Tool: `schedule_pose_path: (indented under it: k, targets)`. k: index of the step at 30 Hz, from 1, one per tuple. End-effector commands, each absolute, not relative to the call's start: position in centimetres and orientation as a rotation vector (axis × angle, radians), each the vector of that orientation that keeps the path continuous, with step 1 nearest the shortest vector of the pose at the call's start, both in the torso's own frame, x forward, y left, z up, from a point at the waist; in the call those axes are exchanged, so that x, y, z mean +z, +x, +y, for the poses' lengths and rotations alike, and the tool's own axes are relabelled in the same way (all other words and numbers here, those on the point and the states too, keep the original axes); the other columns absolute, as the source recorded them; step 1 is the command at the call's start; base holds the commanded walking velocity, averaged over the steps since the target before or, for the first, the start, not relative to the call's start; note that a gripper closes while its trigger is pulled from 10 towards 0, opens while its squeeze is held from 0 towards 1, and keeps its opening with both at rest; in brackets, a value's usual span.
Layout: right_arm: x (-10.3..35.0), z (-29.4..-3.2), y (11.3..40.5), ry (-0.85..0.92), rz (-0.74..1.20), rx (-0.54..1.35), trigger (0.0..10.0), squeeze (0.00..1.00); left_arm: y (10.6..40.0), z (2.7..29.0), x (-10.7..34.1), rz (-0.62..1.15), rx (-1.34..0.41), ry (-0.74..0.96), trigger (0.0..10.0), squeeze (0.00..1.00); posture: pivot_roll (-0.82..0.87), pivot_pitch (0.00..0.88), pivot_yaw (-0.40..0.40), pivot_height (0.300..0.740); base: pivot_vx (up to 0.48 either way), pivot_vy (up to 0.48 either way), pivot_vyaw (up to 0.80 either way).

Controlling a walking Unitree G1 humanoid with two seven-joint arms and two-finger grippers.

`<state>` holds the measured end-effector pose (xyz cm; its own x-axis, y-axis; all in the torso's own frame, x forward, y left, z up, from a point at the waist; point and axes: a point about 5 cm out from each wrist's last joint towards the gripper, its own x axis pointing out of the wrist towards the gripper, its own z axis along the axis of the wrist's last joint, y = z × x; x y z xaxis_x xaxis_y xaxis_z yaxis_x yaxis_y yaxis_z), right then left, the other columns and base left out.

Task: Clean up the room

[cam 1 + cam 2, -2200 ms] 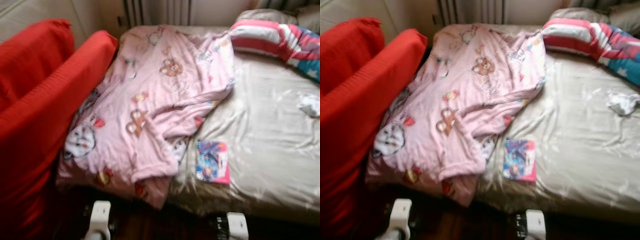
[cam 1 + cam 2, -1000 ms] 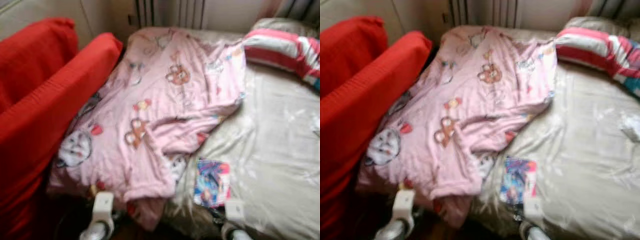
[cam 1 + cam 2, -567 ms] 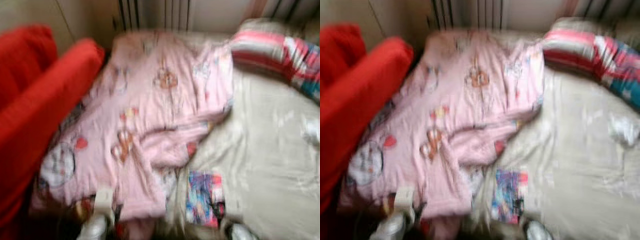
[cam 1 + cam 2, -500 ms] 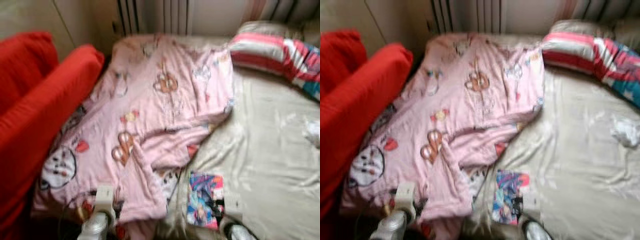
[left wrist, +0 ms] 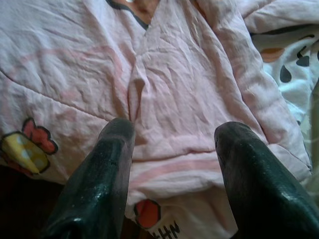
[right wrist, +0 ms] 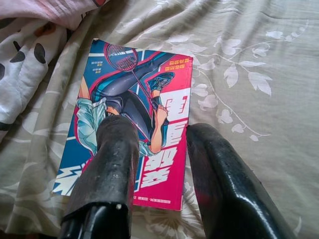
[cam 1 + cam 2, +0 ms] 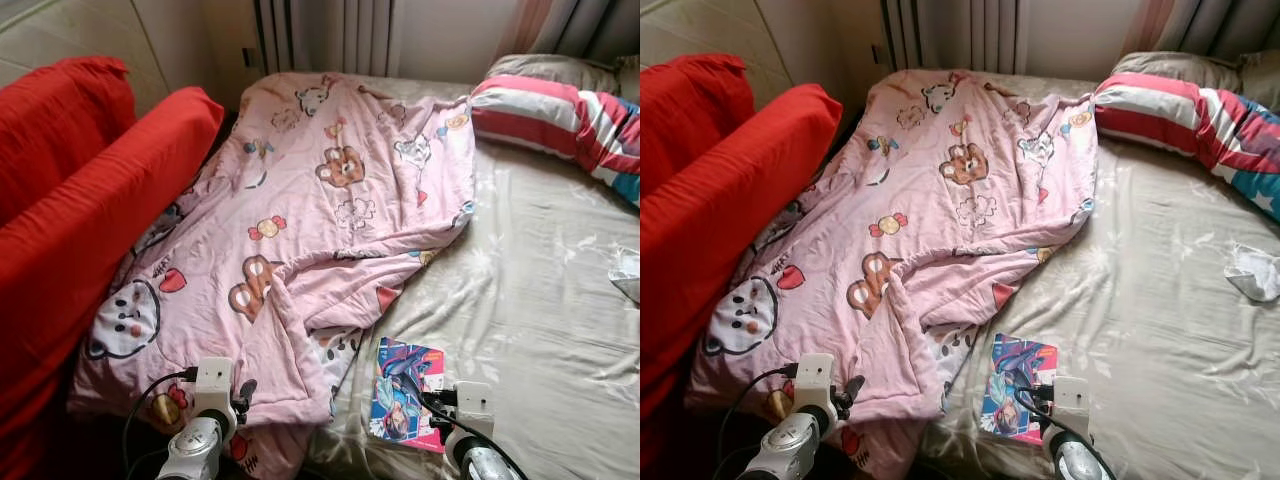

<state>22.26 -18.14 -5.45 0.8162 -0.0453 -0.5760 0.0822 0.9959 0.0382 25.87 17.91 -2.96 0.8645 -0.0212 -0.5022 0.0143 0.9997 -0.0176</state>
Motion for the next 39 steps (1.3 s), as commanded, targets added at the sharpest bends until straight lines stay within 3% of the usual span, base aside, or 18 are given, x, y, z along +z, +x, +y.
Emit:
schedule_pose_path:
  k: [1, 15, 29, 39]
  targets:
    - [-5.8, -17.9, 21.7, 0.062, 0.631, -0.061, 10.0, 0.0, 25.4, 18.1, -3.3, 0.537, -0.008, -0.019, 10.0, 0.0, -0.07, 0.162, 0.031, 0.74, 0.0, 0.0, 0.0]
    - [-5.9, -18.0, 21.7, 0.055, 0.638, -0.065, 10.0, 0.0, 25.9, 17.9, -2.9, 0.517, -0.015, -0.024, 10.0, 0.0, -0.07, 0.171, 0.032, 0.74, 0.0, 0.0, 0.0]
    - [-5.6, -17.9, 22.2, 0.062, 0.628, -0.073, 10.0, 0.0, 26.5, 17.5, -2.4, 0.496, -0.032, -0.014, 10.0, 0.0, -0.05, 0.191, 0.039, 0.74, -0.251, 0.0, 0.0]
    - [-5.4, -17.8, 22.4, 0.06, 0.619, -0.068, 10.0, 0.0, 26.3, 17.3, -2.7, 0.506, -0.033, 0.006, 10.0, 0.0, -0.04, 0.199, 0.031, 0.74, 0.0, 0.0, 0.0]
